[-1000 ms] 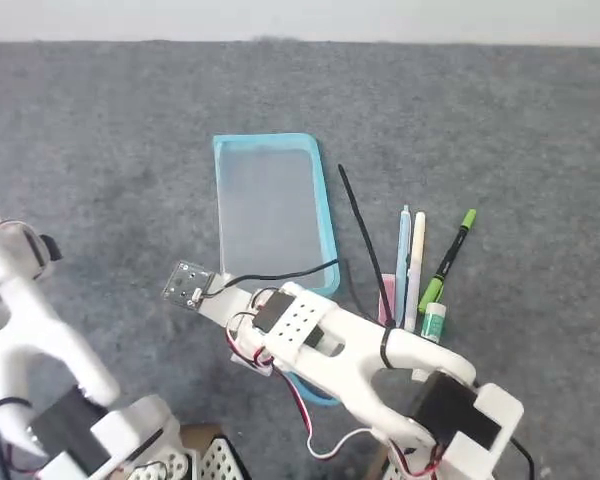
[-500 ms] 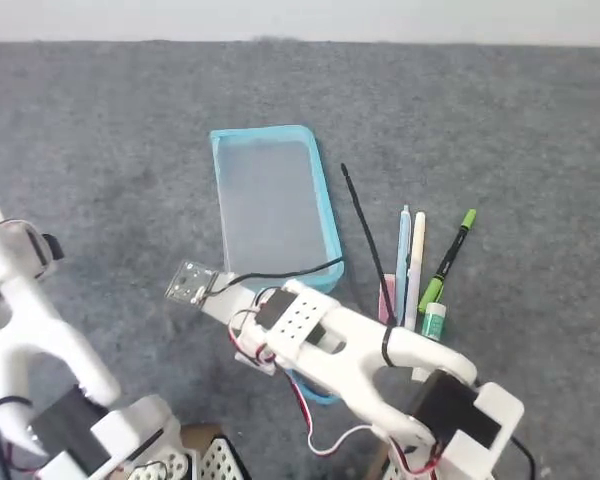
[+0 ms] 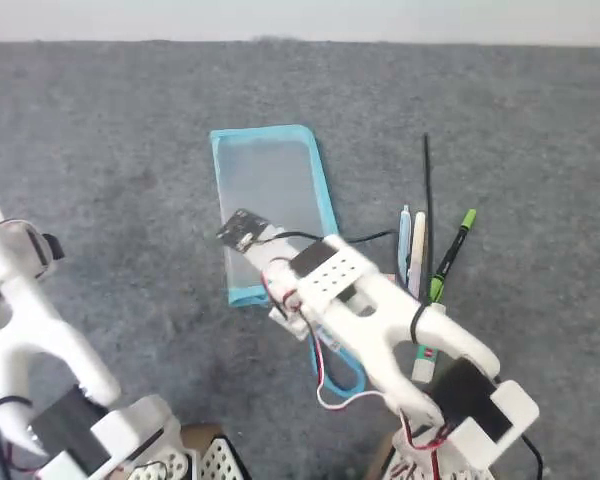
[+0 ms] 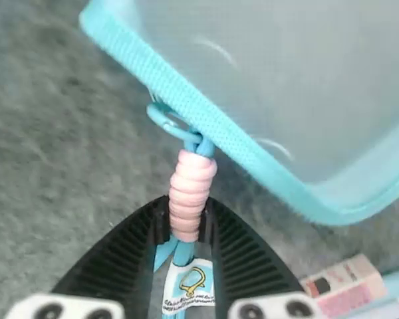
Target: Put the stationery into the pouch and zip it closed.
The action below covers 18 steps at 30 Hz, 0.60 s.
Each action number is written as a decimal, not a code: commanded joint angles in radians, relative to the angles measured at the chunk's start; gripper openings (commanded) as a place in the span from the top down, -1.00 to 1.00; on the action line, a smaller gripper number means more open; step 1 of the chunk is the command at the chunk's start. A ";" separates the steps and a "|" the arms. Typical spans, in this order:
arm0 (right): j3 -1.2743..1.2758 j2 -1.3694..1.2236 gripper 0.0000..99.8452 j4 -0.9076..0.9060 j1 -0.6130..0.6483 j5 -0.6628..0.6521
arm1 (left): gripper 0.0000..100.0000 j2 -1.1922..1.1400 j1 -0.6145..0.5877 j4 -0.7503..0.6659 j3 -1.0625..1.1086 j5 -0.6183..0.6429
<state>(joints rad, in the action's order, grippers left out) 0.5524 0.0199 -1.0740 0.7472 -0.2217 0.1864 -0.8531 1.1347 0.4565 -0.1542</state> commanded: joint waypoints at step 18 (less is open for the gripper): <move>0.063 0.087 0.37 0.082 0.051 0.043 | 0.57 0.011 0.011 -0.012 -0.028 0.006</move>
<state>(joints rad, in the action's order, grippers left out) 0.6306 0.0261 -1.0249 0.7534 -0.1972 0.1864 -0.8531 1.1347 0.4565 -0.1542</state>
